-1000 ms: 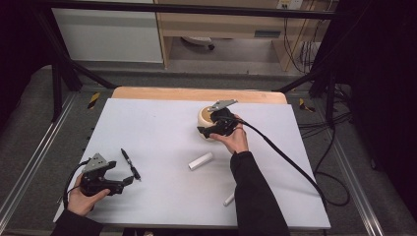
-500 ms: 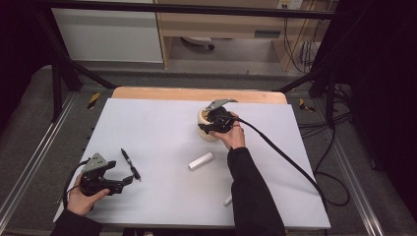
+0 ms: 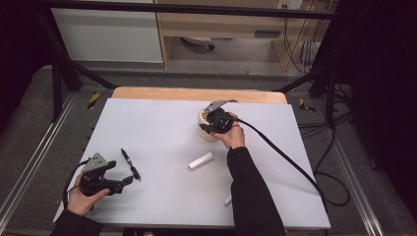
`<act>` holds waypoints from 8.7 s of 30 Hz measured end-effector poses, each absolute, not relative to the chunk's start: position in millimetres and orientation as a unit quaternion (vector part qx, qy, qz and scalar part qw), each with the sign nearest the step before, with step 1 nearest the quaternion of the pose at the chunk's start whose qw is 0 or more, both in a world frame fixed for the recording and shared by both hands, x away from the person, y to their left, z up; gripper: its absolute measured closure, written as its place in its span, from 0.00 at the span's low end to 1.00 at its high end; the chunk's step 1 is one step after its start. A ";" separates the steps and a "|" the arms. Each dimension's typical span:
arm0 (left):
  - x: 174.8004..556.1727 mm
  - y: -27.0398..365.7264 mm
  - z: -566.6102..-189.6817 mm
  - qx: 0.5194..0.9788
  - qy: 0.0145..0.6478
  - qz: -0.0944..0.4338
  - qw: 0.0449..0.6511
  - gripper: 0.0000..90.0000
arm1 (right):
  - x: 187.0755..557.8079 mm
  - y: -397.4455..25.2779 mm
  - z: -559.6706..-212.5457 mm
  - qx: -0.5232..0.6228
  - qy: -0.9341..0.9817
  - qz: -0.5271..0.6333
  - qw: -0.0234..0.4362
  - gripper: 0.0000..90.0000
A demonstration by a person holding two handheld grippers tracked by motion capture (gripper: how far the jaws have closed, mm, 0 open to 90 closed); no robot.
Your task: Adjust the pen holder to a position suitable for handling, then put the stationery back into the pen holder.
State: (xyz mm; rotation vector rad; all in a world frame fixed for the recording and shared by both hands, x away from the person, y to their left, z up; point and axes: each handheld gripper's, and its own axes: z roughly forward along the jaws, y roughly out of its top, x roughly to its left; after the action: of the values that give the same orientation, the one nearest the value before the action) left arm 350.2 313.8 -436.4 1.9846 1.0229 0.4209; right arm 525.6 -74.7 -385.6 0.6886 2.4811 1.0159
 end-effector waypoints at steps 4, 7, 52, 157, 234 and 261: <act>350.1 313.8 -436.2 0.792 0.408 0.168 0.421 0.08 | 524.9 -74.8 -384.0 0.243 0.881 0.362 0.184 0.81; 350.2 314.0 -436.3 0.792 0.408 0.168 0.421 0.08 | 523.6 -75.8 -381.1 0.243 0.881 0.363 0.181 0.81; 349.7 312.8 -436.1 0.793 0.407 0.168 0.420 0.08 | 491.2 -47.3 -385.5 0.214 0.887 0.384 0.142 0.81; 381.7 203.3 -408.8 0.860 0.346 0.141 0.348 0.07 | 363.9 -258.7 -436.1 0.402 0.803 0.429 0.098 0.01; 453.0 55.8 -423.0 0.947 0.237 0.074 0.202 0.75 | 363.6 -257.1 -438.2 0.393 0.813 0.420 0.088 0.01; 453.7 54.8 -420.4 0.946 0.250 0.067 0.195 0.77 | 363.4 -257.2 -438.0 0.393 0.813 0.420 0.086 0.01</act>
State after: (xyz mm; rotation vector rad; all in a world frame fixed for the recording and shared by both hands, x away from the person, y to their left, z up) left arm 453.7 54.8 -420.4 2.6529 0.6997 0.1867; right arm 363.4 -257.2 -438.0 1.1709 2.4237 1.2521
